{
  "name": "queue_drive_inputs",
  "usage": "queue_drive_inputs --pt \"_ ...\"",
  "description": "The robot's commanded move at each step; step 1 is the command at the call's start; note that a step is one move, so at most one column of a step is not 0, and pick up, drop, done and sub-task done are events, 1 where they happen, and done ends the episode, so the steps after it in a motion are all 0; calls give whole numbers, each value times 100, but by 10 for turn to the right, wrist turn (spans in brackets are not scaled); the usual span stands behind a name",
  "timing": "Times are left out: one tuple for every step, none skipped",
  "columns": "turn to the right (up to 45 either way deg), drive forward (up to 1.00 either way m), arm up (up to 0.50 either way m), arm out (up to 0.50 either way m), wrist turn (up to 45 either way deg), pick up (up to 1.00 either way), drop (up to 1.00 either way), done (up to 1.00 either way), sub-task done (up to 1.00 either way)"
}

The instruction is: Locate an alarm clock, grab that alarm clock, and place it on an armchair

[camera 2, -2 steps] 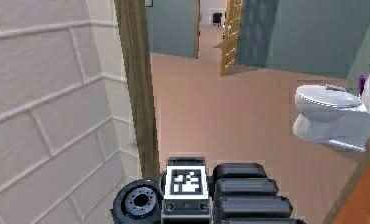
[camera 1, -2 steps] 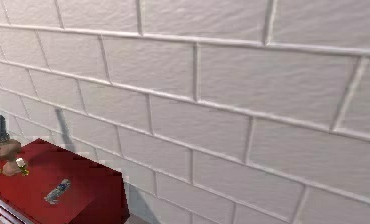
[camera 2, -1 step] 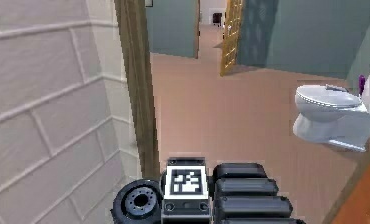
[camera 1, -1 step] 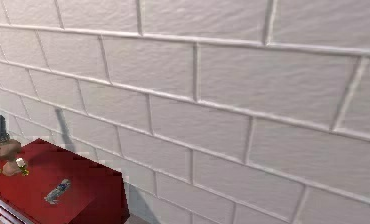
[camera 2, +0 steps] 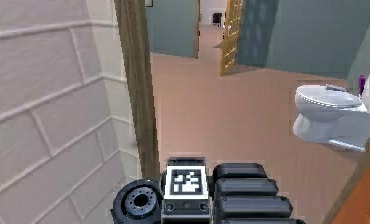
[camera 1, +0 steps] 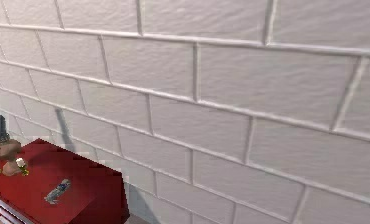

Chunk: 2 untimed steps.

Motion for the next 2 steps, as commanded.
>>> queue_drive_inputs --pt "-450 0 0 0 0 0 0 0 0" --pt "240 0 0 0 0 0 0 0 0"
